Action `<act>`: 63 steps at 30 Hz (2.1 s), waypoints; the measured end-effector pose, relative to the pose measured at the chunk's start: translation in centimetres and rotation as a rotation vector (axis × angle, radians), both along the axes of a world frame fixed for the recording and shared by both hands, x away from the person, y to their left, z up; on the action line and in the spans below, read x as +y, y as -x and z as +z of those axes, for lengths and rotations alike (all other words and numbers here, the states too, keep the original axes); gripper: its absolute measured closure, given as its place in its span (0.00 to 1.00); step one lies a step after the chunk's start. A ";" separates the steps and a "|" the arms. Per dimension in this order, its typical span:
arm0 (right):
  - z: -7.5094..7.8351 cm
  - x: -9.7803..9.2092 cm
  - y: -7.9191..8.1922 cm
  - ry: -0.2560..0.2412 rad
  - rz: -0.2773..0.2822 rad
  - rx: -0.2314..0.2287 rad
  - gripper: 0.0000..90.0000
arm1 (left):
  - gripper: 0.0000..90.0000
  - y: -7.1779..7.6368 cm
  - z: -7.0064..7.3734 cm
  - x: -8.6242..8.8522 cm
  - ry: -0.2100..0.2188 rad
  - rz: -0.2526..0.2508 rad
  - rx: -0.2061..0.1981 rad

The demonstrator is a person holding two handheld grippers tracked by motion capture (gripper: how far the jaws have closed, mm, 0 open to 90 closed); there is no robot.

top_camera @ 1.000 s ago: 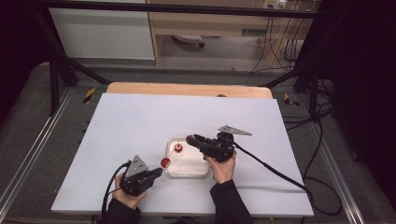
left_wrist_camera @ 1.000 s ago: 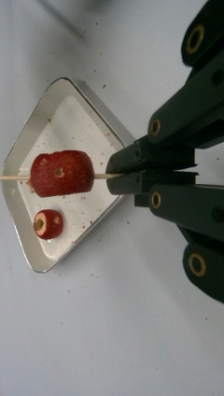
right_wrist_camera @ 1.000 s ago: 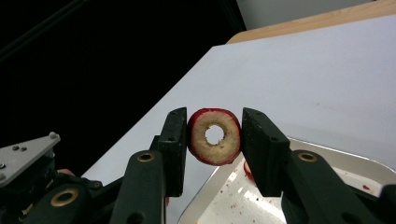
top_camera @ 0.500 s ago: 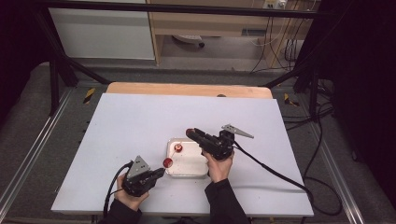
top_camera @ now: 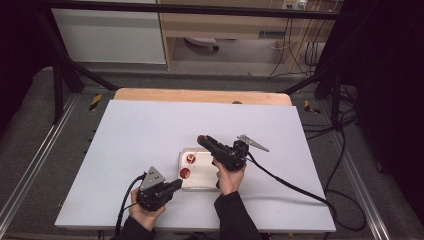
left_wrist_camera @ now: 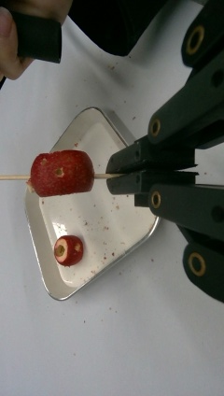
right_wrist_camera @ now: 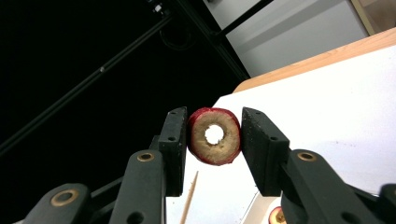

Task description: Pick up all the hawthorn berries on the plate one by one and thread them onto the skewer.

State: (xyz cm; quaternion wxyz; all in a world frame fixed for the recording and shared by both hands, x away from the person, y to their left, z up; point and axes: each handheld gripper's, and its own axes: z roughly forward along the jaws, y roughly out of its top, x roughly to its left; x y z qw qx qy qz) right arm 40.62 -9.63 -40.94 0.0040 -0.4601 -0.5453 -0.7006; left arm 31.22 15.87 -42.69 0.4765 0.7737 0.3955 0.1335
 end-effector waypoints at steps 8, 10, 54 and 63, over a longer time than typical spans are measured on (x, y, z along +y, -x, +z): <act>0.1 0.0 0.2 -0.031 -0.026 -0.018 0.70 | 0.98 0.1 0.0 -0.9 0.040 0.022 0.006; 0.0 0.1 0.2 -0.040 -0.025 -0.014 0.70 | 0.99 0.0 0.0 -0.9 0.049 0.027 0.010; -0.7 0.7 1.0 -0.046 -0.006 0.020 0.71 | 0.99 -0.7 0.0 -2.4 0.092 0.076 0.010; -0.7 0.5 0.6 -0.038 -0.012 0.006 0.71 | 0.99 -0.1 -0.2 -2.2 0.106 0.072 0.018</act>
